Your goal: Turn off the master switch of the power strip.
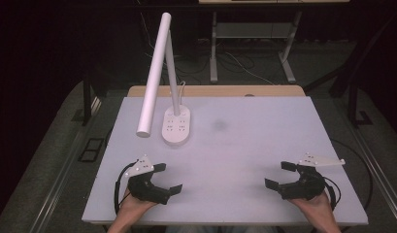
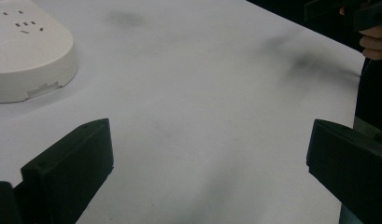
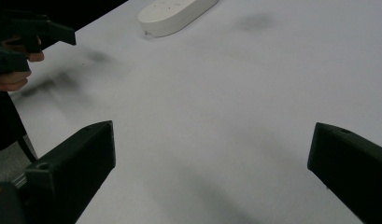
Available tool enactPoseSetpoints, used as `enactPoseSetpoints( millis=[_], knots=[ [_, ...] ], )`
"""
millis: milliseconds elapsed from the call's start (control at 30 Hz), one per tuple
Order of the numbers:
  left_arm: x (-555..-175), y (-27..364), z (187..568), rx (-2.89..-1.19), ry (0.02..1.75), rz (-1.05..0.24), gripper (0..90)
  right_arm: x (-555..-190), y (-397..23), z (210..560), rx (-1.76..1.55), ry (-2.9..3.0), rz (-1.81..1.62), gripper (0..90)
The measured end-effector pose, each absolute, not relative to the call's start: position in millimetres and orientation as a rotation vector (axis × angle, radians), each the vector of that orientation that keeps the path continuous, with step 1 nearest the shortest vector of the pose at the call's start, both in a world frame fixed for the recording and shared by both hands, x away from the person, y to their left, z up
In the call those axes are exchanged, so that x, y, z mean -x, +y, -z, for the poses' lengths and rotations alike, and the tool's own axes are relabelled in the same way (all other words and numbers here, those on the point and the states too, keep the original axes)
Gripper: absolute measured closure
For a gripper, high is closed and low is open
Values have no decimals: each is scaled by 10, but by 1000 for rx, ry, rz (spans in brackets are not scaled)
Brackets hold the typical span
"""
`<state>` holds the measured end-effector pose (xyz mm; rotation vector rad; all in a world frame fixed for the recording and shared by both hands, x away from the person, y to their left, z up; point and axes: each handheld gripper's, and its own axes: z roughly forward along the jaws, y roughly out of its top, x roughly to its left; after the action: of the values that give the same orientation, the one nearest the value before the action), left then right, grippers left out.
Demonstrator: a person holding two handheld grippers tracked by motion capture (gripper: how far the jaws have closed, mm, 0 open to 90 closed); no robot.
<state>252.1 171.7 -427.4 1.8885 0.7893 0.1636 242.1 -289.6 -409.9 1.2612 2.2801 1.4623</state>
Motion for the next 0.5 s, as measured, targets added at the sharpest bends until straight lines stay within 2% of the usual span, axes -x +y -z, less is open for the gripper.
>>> enactPoseSetpoints(
  millis=[500],
  knots=[
    [-2522,1735,4257,-1898,783,-156,0,-2425,-2856,4150,-1253,2328,-1426,2]
  ],
)
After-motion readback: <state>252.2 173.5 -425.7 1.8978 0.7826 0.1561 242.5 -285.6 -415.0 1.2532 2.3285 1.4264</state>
